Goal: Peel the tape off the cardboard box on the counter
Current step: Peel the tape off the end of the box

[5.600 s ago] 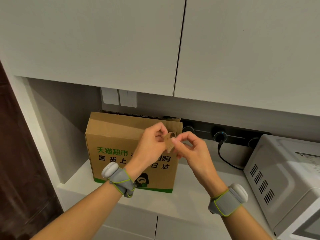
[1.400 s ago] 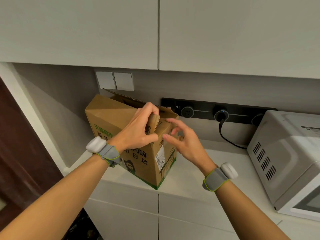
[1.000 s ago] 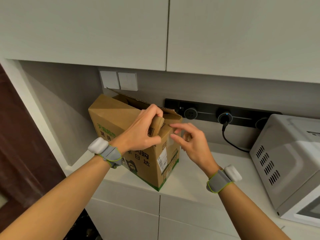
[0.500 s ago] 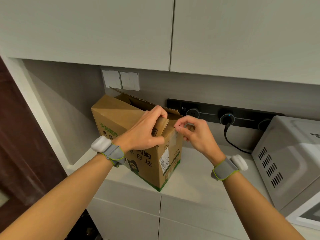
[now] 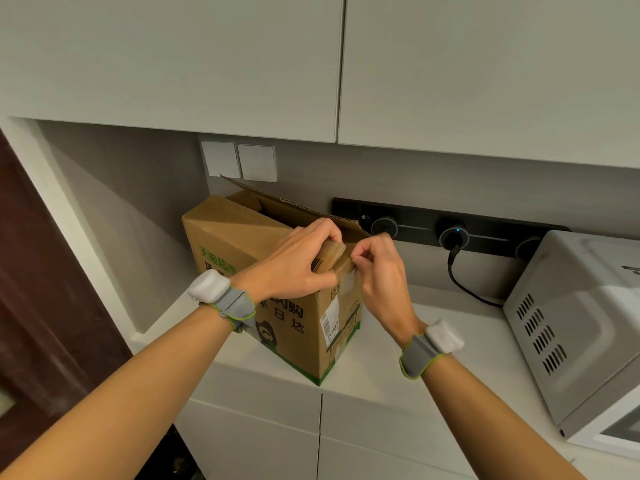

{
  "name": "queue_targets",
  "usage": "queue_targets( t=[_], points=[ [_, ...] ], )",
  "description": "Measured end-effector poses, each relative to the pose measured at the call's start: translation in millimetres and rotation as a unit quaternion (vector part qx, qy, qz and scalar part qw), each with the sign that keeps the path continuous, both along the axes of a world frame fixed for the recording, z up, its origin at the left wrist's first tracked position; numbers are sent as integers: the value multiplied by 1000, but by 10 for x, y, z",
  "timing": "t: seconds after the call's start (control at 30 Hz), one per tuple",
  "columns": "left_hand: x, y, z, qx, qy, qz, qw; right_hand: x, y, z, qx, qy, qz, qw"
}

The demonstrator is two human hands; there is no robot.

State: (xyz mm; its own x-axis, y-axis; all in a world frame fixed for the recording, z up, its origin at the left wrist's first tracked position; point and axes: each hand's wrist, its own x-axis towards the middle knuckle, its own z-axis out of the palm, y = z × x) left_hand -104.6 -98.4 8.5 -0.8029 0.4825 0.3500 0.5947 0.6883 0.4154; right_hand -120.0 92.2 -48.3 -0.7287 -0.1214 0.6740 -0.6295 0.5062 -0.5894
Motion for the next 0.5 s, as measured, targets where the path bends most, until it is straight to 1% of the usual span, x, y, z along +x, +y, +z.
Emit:
queue_targets(
  t=[0.13,0.27,0.33,0.4,0.5],
  points=[
    [-41,52,-13,-15,12,17,1000,72,-23,-99,-23,-9,10,1000],
    [-84,61,-19,-17,14,16,1000,106,30,-116,-122,-75,54,988],
    [-99,57,-27,-18,14,13,1000,105,96,-104,-154,-81,76,982],
    [-99,52,-31,-19,16,12,1000,75,155,-78,-141,-69,79,985],
    [-101,52,-29,-21,17,15,1000,-5,222,-40,-65,-48,62,995]
  ],
)
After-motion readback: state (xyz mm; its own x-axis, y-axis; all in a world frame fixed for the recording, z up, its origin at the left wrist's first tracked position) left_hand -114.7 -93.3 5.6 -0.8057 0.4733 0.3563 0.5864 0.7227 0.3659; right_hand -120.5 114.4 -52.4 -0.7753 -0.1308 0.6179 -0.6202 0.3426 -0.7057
